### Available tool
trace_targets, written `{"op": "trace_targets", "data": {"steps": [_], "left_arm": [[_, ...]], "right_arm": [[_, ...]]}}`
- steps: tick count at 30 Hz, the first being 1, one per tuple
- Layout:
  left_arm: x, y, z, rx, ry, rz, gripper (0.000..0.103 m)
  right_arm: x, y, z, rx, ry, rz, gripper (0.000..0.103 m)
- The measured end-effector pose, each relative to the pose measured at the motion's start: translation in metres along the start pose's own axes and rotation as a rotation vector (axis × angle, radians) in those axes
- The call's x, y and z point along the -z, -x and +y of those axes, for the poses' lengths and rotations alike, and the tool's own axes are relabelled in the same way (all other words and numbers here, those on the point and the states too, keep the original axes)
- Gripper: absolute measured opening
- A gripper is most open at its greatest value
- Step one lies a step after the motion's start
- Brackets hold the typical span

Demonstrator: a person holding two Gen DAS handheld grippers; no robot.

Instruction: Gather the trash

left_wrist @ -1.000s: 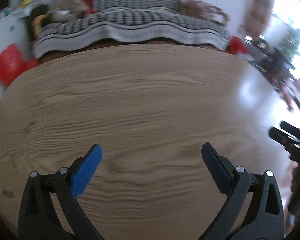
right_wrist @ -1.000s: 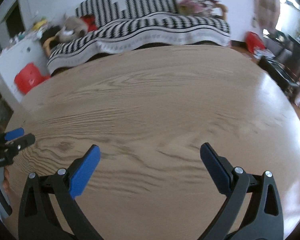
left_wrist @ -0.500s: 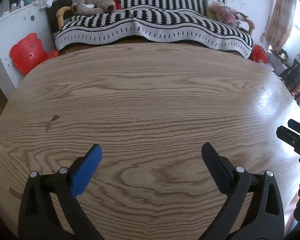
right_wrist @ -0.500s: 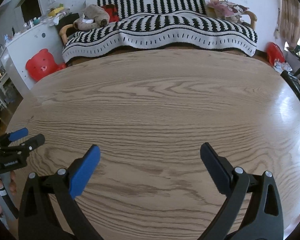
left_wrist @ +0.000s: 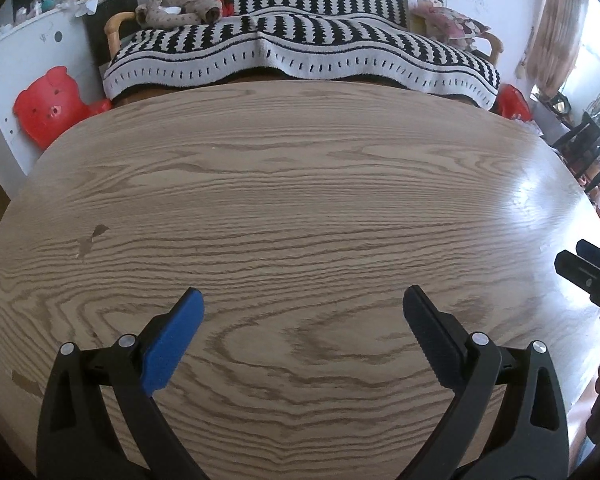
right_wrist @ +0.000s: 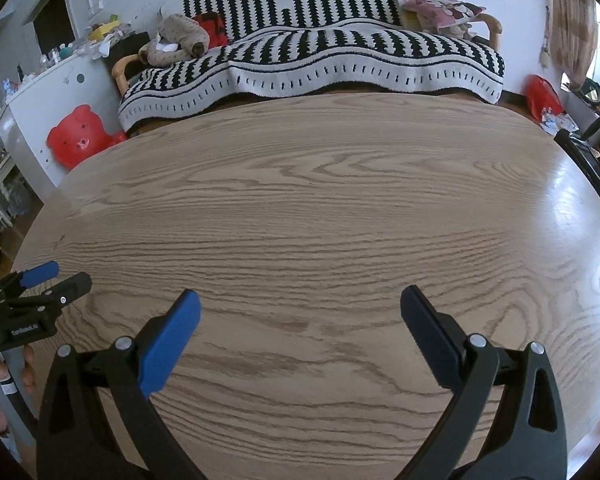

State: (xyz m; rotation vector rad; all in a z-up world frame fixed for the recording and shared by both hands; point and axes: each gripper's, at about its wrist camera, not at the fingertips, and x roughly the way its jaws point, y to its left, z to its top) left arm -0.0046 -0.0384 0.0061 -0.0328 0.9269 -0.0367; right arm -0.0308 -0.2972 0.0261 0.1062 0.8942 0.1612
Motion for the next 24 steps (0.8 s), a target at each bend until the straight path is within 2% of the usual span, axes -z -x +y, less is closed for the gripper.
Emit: {"op": "trace_targets", "data": {"steps": [13,24], "left_arm": [[0.001,0.011,-0.008,0.017,-0.001,-0.018,0.097],[-0.001,0.012,-0.01,-0.018,-0.01,-0.014,0.097]], "right_arm": [[0.003,0.011,-0.007,0.015,-0.021,-0.007,0.097],[0.004,0.012,-0.01,0.018,-0.035,-0.013,0.097]]}}
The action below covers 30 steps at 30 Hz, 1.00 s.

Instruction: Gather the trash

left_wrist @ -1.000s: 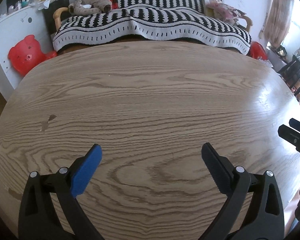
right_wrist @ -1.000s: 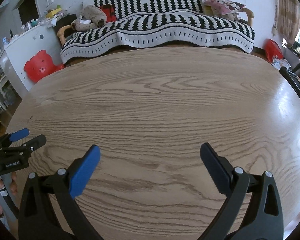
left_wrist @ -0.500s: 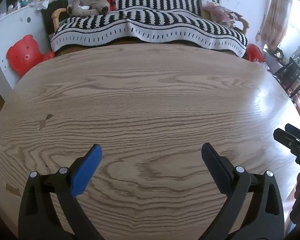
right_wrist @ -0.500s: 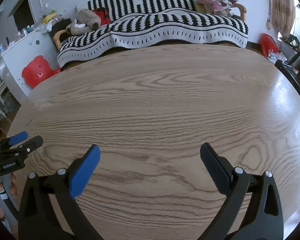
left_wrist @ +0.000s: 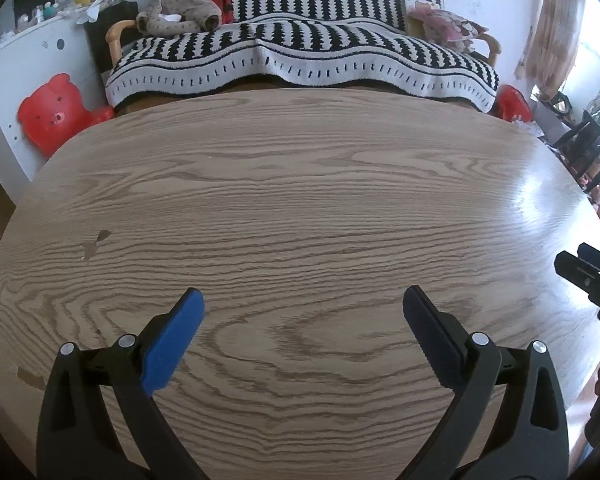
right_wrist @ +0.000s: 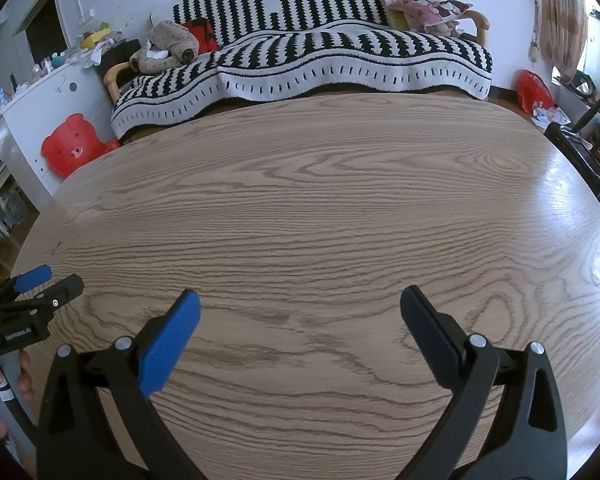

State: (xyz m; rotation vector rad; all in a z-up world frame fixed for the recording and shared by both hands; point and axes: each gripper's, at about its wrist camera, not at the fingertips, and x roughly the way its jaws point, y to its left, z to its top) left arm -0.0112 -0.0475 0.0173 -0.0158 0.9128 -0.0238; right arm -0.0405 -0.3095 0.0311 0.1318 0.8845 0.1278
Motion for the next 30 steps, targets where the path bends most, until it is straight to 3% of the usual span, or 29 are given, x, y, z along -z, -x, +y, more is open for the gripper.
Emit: {"op": "trace_targets", "data": {"steps": [18,26,30], "left_arm": [[-0.003,-0.0011,-0.0001,-0.032,0.01,0.012,0.097],[-0.0045,-0.0021,-0.0049,-0.119,-0.012,0.03,0.097],[-0.0055,-0.0023,-0.002,-0.108,0.024,0.034,0.097]], "right_arm": [[-0.0016,0.0029,-0.0036,0.004,-0.003,-0.002,0.097],[-0.0016,0.0044,-0.0035,0.006,0.002,-0.004,0.097],[-0.001,0.0053,-0.003,0.008,0.011,-0.003,0.097]]}}
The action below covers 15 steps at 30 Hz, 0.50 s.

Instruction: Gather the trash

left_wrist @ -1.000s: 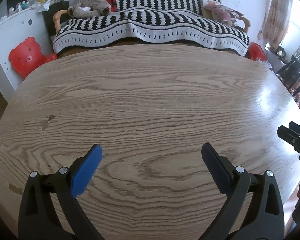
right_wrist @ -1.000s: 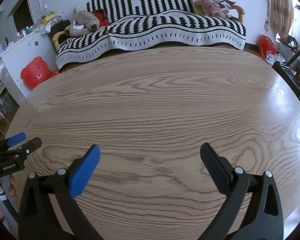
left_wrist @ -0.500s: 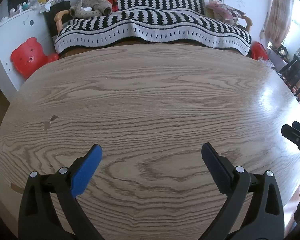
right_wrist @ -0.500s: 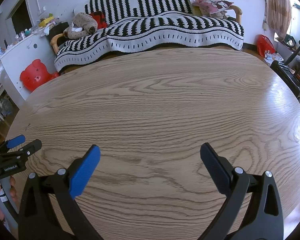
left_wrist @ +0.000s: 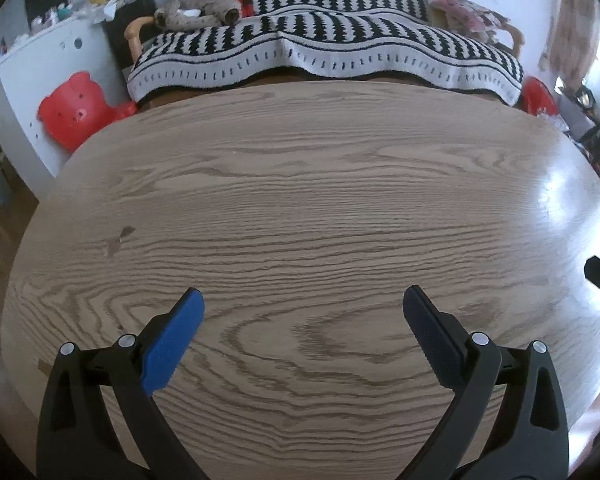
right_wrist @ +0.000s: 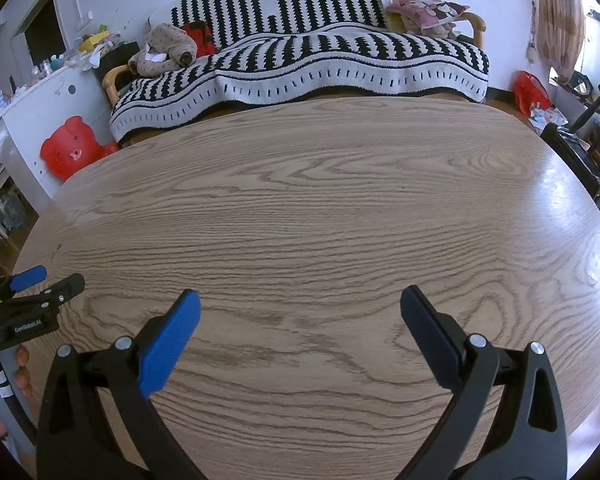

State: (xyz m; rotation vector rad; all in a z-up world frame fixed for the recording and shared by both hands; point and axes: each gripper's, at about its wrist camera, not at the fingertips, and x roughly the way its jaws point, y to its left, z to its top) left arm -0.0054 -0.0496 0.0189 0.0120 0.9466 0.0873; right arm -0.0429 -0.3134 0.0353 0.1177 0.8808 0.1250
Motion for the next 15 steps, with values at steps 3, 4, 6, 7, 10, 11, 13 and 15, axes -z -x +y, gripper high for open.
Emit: {"op": "trace_targets", "data": {"steps": [3,4,6,7,10,11,13,15], "left_arm": [[0.002,0.001,-0.001,-0.041,0.008,-0.021,0.097],[0.002,0.002,-0.002,-0.021,-0.003,-0.029,0.097],[0.001,0.001,-0.004,0.006,-0.012,-0.025,0.097],[0.0,0.001,-0.004,0.01,-0.013,-0.031,0.097],[-0.003,-0.003,-0.006,0.008,-0.029,-0.03,0.097],[-0.003,-0.004,-0.006,0.009,-0.041,-0.028,0.097],[-0.005,-0.007,-0.008,0.018,-0.067,-0.03,0.097],[-0.006,-0.011,-0.011,0.015,-0.1,-0.022,0.097]], "right_arm": [[-0.001,0.002,-0.002,0.005,0.0,-0.003,0.097],[-0.001,0.002,-0.003,0.007,-0.001,-0.003,0.097],[-0.001,0.002,-0.005,0.013,-0.006,-0.004,0.097],[-0.001,0.002,-0.006,0.015,-0.008,-0.004,0.097],[-0.002,0.0,-0.007,0.021,-0.011,-0.003,0.097],[-0.002,-0.002,-0.007,0.023,-0.01,0.0,0.097],[-0.003,-0.005,-0.008,0.024,-0.011,0.003,0.097],[-0.006,-0.01,-0.009,0.025,-0.016,0.008,0.097]]}}
